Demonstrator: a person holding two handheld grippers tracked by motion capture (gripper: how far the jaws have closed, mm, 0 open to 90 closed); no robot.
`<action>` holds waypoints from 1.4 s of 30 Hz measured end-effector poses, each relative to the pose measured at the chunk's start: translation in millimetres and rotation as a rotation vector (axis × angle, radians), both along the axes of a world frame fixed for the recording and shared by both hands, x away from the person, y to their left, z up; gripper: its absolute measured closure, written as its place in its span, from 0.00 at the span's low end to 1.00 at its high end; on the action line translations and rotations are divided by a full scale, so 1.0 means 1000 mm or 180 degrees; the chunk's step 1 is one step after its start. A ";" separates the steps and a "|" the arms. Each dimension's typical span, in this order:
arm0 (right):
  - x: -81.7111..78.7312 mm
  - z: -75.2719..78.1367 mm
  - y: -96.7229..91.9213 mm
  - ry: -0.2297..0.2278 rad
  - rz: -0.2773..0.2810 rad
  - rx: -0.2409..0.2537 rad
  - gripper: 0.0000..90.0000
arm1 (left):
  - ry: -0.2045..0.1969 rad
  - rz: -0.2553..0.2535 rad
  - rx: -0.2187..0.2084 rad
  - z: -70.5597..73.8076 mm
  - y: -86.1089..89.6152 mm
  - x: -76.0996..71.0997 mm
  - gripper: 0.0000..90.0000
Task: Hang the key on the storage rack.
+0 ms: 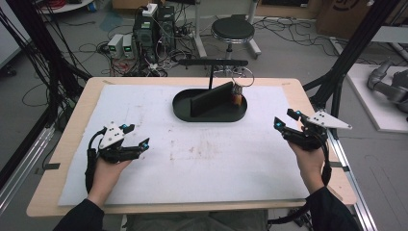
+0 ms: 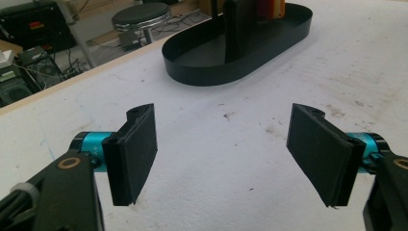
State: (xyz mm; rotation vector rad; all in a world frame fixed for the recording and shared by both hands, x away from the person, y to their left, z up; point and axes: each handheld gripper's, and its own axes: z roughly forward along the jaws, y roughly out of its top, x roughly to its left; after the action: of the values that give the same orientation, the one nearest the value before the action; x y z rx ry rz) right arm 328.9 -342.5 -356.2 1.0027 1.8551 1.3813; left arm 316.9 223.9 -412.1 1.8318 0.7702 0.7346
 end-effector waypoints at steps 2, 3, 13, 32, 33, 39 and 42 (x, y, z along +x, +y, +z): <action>-0.001 -0.004 0.000 -0.0015 -0.0024 -0.0055 0.40 | -0.0012 0.0027 0.0027 0.000 0.002 0.000 0.29; -0.001 -0.006 -0.001 -0.0015 -0.0025 -0.0057 0.39 | -0.0011 0.0048 0.0036 0.000 0.003 0.000 0.29; 0.003 -0.034 -0.002 0.0214 -0.0089 -0.0172 0.35 | 0.0035 0.0100 -0.0011 -0.006 0.015 -0.006 0.28; 0.009 -0.042 -0.002 0.0365 -0.0153 -0.0183 0.34 | 0.0116 0.0131 0.0076 -0.012 0.014 -0.005 0.28; 0.009 -0.043 -0.002 0.0364 -0.0153 -0.0182 0.34 | 0.0116 0.0135 0.0078 -0.012 0.014 -0.005 0.28; 0.009 -0.043 -0.002 0.0379 -0.0172 -0.0185 0.34 | 0.0122 0.0140 0.0080 -0.013 0.014 -0.005 0.28; 0.009 -0.043 -0.002 0.0371 -0.0165 -0.0198 0.34 | 0.0128 0.0140 0.0085 -0.013 0.014 -0.004 0.28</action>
State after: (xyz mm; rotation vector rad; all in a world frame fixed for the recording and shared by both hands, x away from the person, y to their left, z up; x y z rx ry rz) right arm 337.8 -344.9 -399.2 1.1125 1.9299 1.2511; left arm 312.6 238.1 -424.7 1.8638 0.8326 0.7416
